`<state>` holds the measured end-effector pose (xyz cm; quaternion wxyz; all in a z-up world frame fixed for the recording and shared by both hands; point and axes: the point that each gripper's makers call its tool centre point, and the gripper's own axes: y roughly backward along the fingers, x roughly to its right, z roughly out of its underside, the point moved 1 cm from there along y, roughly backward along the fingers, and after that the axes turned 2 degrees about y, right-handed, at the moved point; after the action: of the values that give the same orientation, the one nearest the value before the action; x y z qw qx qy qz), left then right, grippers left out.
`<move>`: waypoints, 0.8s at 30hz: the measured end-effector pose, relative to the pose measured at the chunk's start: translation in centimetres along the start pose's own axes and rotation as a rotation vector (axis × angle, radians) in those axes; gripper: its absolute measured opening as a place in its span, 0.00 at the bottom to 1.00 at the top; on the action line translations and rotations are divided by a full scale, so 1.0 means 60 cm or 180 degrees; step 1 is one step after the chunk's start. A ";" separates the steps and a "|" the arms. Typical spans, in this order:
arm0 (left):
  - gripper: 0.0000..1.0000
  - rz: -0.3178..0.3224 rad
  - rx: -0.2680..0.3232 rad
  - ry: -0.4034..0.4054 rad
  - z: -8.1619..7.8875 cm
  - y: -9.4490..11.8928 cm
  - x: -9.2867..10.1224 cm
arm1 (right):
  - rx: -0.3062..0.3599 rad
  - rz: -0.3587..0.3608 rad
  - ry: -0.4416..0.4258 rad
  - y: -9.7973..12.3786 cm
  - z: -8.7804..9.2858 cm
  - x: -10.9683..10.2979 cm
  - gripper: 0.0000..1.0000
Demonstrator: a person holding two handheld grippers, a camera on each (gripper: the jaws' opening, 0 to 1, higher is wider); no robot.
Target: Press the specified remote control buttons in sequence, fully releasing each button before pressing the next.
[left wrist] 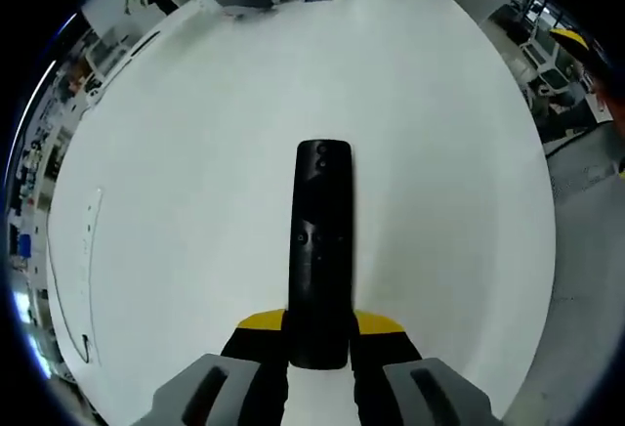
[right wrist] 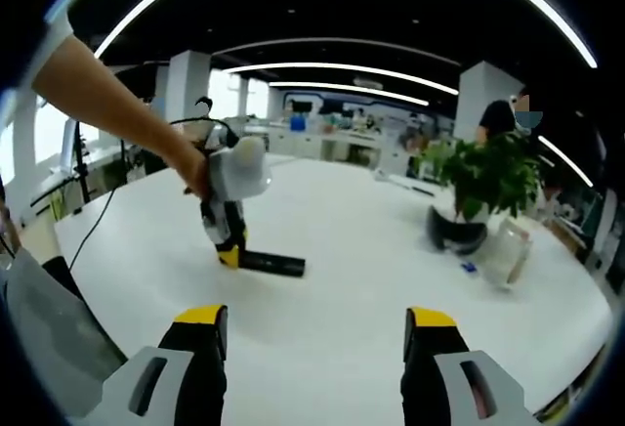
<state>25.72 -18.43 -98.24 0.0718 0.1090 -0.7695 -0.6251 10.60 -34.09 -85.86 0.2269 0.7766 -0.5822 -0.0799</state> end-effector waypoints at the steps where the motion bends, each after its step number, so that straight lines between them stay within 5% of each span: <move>1: 0.23 0.0001 0.0000 0.0002 0.002 0.000 0.004 | 0.0001 -0.0001 0.0003 0.000 0.000 0.000 0.72; 24: 0.23 -0.0010 -0.0064 -0.0013 0.031 0.006 0.079 | 0.0043 -0.0057 0.0003 0.001 -0.004 -0.005 0.65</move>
<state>20.69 -17.83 -98.38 0.0703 0.1081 -0.7632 -0.6332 10.54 -33.75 -85.65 0.2212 0.7834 -0.5756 -0.0776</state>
